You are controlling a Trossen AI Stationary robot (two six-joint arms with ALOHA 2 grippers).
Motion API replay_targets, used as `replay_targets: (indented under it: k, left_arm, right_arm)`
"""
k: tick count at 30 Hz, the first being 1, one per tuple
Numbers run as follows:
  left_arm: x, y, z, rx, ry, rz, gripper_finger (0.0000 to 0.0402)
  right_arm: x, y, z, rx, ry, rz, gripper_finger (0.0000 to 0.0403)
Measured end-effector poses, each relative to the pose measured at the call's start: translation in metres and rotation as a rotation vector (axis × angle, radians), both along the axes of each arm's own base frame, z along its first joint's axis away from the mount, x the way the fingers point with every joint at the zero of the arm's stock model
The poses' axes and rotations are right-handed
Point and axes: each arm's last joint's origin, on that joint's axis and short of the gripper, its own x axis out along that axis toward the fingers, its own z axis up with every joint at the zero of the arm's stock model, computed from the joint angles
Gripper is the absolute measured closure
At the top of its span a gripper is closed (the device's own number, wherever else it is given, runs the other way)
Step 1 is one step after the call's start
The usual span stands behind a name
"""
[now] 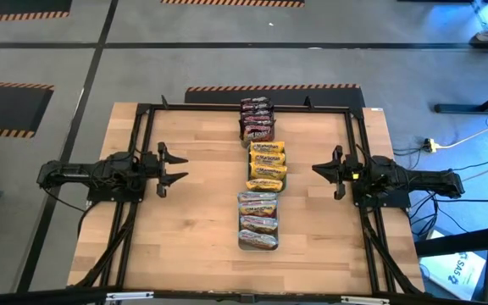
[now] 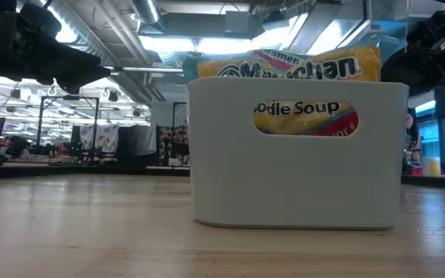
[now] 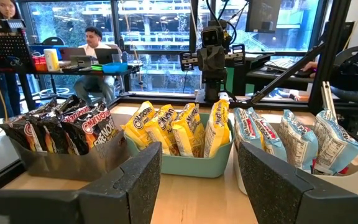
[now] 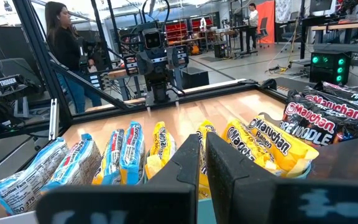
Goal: Sort Maruchan noodles
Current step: Return to Home Position
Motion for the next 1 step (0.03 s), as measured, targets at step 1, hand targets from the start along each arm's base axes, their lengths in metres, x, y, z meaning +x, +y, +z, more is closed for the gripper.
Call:
replay_targets:
  k: [1]
  left_arm:
    - [0.0000,0.0000,0.0000,0.000,0.000,0.000,0.0195]
  right_arm:
    - [0.0000,0.0000,0.0000,0.000,0.000,0.000,0.0388]
